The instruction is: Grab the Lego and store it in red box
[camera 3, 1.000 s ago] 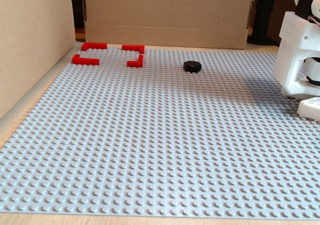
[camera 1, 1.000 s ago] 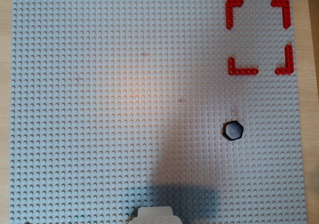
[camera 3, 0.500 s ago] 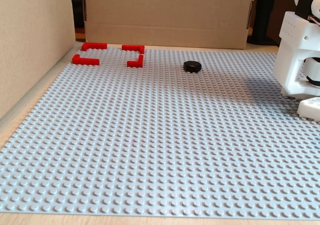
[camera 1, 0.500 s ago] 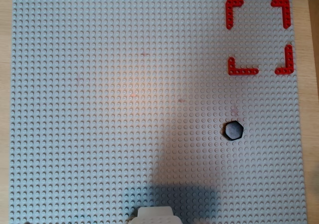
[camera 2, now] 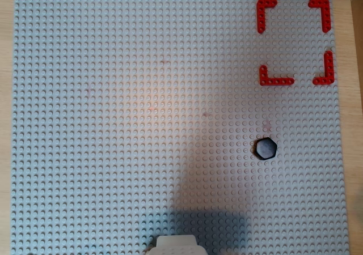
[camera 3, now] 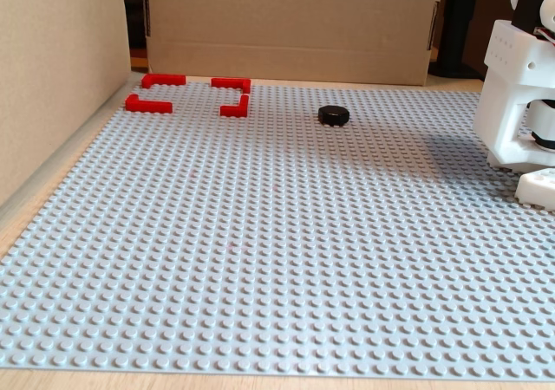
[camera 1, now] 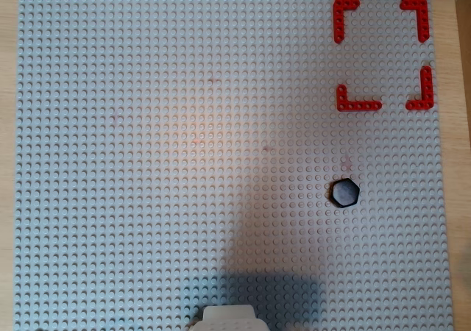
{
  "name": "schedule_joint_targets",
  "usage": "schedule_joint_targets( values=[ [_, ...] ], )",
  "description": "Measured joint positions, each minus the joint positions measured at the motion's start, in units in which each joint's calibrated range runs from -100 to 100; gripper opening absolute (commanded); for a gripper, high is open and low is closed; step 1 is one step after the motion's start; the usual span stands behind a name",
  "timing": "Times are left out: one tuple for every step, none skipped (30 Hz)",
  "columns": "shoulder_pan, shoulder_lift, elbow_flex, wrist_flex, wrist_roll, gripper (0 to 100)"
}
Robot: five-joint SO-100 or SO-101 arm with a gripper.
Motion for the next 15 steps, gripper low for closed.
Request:
schedule_joint_targets(
  values=[
    [0.0,0.08,0.0,0.0,0.0,9],
    [-0.07,0.42,0.0,0.0,0.34,12],
    [-0.15,1.18,0.0,0.0,0.98,15],
    [-0.15,2.11,0.0,0.0,1.61,15],
    [-0.15,3.04,0.0,-0.26,1.95,15],
    [-0.07,4.14,0.0,-0.43,2.05,14],
    [-0.07,5.75,-0.09,-0.6,2.15,13],
    [-0.07,7.78,-0.18,-0.78,2.25,12],
    [-0.07,10.06,-0.36,-1.04,2.3,12],
    [-0.07,12.34,-0.72,-1.12,2.3,12],
    [-0.07,14.79,-1.25,-1.12,2.34,12],
    [-0.07,17.24,-2.15,-1.12,2.34,12],
    [-0.07,19.61,-3.13,-1.12,2.34,12],
    [-0.07,21.98,-4.29,-1.12,2.34,12],
    [-0.07,24.26,-5.37,-1.12,2.34,12]
  ],
)
